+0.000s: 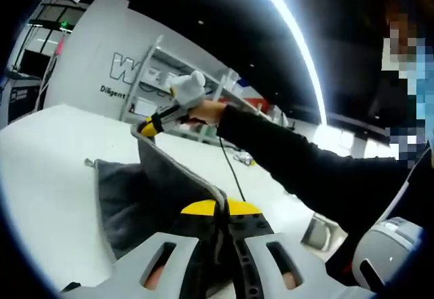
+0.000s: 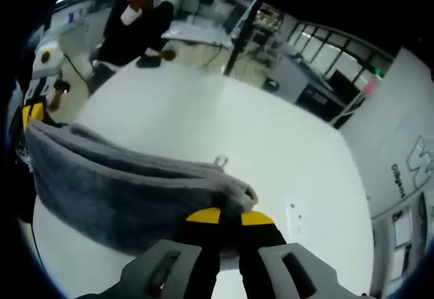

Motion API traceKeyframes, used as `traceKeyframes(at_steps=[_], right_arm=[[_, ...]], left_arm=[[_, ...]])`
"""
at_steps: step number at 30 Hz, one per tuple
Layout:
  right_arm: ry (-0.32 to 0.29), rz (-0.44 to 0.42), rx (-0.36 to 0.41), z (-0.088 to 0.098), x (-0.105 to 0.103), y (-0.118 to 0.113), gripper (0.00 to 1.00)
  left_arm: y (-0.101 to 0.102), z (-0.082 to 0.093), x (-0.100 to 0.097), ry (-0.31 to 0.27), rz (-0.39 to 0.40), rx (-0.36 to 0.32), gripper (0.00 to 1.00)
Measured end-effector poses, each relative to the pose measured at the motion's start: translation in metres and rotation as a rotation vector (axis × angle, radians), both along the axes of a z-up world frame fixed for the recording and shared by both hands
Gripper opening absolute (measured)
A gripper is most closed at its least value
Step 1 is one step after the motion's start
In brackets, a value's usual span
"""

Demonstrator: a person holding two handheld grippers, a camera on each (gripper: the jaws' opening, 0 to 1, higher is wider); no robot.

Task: Open the folded towel by lifting each exposed corner and separating the folded layers until the towel lies flat within the target outline without major curled edges

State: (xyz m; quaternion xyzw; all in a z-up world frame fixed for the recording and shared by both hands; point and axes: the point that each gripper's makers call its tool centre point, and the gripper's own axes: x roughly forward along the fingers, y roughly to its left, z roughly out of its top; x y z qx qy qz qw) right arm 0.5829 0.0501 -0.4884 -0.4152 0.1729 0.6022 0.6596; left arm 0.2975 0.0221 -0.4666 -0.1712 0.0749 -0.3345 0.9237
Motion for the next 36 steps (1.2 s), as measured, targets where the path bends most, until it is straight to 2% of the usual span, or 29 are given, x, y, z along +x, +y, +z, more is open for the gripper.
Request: traceKeyframes(at_steps=[8, 26, 36], right_arm=[[-0.006, -0.009, 0.033, 0.008, -0.001, -0.009, 0.02], [0.003, -0.072, 0.025, 0.012, 0.002, -0.045, 0.02], [-0.013, -0.084, 0.024, 0.012, 0.001, -0.057, 0.02]], left_arm=[[-0.01, 0.007, 0.0, -0.013, -0.025, 0.005, 0.0], [-0.045, 0.016, 0.001, -0.025, -0.108, 0.014, 0.0], [-0.055, 0.017, 0.001, -0.028, -0.135, 0.022, 0.0]])
